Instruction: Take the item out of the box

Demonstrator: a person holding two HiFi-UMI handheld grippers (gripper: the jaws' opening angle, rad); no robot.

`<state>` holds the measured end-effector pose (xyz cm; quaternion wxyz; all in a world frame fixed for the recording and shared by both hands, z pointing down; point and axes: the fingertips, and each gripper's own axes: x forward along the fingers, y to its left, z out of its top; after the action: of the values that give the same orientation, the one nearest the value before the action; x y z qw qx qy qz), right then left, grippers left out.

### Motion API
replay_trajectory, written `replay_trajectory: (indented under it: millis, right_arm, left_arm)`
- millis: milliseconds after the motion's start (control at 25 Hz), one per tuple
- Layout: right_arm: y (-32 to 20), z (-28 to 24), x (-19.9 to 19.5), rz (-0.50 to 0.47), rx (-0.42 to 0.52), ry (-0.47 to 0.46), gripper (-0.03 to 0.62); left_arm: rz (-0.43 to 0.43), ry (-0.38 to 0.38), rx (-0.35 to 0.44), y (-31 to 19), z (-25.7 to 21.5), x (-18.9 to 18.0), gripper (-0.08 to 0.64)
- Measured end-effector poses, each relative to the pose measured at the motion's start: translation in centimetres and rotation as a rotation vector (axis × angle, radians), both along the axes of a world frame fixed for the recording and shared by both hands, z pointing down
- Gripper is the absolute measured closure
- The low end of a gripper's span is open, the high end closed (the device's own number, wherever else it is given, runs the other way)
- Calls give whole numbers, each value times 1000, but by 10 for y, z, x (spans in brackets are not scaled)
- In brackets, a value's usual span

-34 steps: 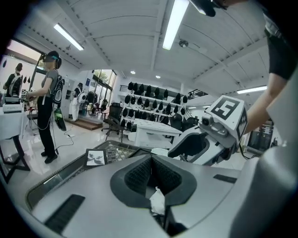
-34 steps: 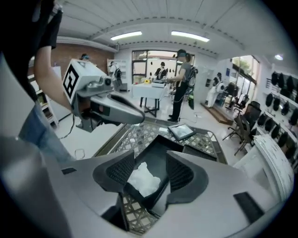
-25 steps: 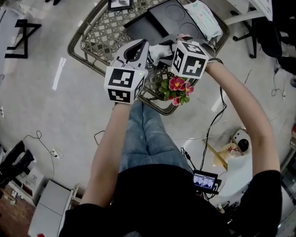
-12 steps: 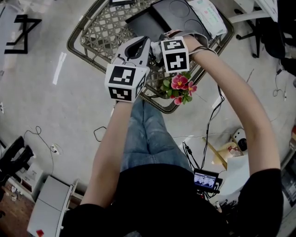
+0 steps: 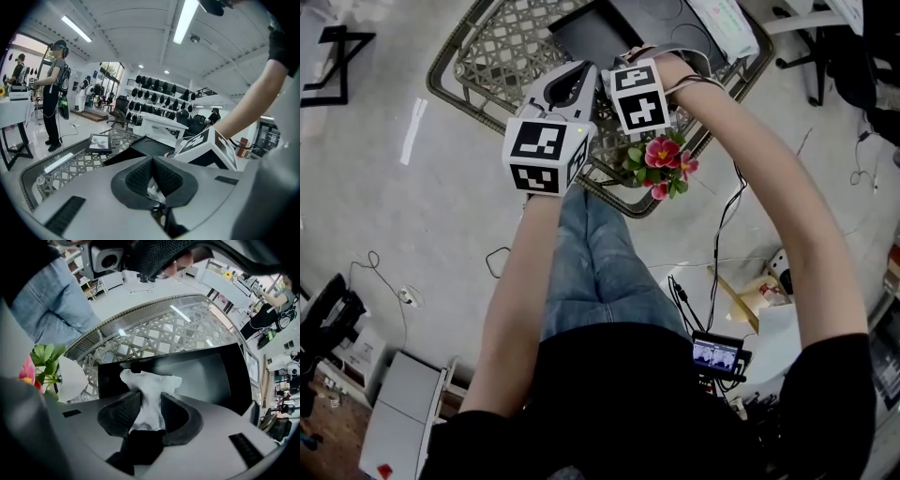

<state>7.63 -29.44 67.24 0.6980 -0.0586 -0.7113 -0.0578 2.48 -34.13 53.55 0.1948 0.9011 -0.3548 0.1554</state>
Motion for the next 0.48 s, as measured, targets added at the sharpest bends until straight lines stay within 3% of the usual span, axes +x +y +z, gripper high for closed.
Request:
replay_trajectory:
  millis: [480]
  right_arm:
    - [4, -2, -1, -44, 25, 23, 546]
  left_arm:
    - [12, 4, 1, 3, -4, -4, 540]
